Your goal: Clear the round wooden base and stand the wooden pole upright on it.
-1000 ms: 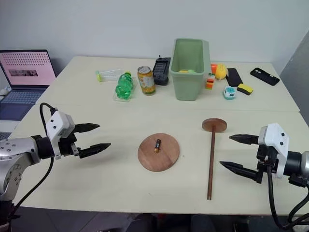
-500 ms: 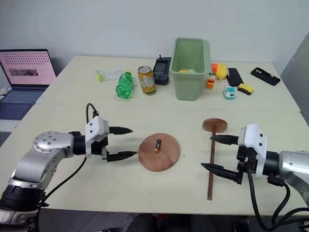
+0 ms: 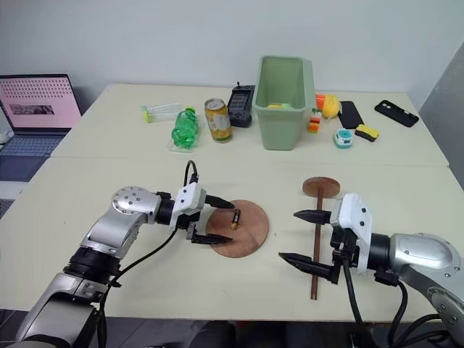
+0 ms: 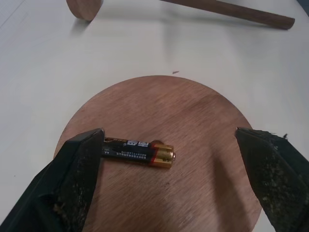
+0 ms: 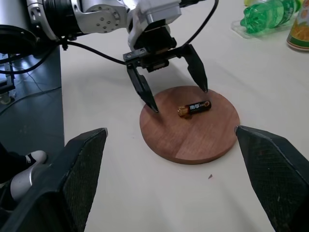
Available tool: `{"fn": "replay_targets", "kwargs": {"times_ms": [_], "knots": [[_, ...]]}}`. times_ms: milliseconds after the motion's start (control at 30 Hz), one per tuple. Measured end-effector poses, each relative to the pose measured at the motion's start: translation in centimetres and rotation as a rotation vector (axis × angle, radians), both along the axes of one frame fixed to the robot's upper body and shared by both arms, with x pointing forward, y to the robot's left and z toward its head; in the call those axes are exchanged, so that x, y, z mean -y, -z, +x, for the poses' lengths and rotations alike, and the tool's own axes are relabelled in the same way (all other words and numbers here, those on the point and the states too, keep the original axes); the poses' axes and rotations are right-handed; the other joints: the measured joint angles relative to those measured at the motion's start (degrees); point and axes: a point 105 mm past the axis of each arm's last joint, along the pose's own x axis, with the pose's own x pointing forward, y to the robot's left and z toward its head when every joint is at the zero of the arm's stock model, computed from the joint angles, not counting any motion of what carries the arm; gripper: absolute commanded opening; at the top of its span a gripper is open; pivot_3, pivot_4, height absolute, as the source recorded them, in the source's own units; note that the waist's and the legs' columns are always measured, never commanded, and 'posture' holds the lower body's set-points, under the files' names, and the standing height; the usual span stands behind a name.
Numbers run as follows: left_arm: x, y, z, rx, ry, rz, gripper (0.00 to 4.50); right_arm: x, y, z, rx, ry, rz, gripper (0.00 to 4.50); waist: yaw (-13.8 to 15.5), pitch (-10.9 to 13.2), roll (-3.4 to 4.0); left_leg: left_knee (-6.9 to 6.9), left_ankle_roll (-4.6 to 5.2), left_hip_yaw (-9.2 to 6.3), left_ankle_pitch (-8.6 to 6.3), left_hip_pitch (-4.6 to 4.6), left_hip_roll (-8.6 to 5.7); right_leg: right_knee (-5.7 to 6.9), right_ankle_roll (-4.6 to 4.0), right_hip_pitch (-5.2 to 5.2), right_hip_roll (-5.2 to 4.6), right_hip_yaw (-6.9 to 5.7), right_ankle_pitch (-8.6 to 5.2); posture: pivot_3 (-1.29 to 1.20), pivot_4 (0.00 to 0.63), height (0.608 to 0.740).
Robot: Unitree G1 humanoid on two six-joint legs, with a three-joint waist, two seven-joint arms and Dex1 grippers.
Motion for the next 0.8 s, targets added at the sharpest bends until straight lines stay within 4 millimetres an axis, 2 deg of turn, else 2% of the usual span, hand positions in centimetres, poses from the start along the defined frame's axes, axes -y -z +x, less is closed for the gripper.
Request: {"fn": "replay_targets", "kwargs": {"times_ms": [233,733,800], "knots": [[0.0,1.8,1.2,-0.004,0.000,0.008,4.50,-0.3,-0.2,-0.2,-0.008,-0.003,0.008,4.44,0.0,0.0,-0.01,0.07,0.00,0.00,0.00,-0.10,-0.03,-0.01,0.01,-0.02,0.00,-0.08,0.00,0.00,0.150,0.740],[1.8,1.8,2.2,0.017,0.032,-0.015,4.50,-0.4,-0.2,-0.3,-0.019,0.000,0.010,4.44,0.0,0.0,-0.04,0.13,0.01,-0.04,0.00,-0.14,-0.05,0.05,0.02,-0.03,-0.02,-0.09,0.01,0.00,0.150,0.740],[1.8,1.8,2.1,0.014,0.037,-0.012,4.14,-0.5,-0.2,-0.4,-0.022,-0.002,0.013,4.50,0.0,0.0,-0.04,0.13,0.01,-0.04,0.00,-0.14,-0.05,0.05,0.02,-0.03,-0.02,-0.09,0.01,0.00,0.150,0.740]]}}
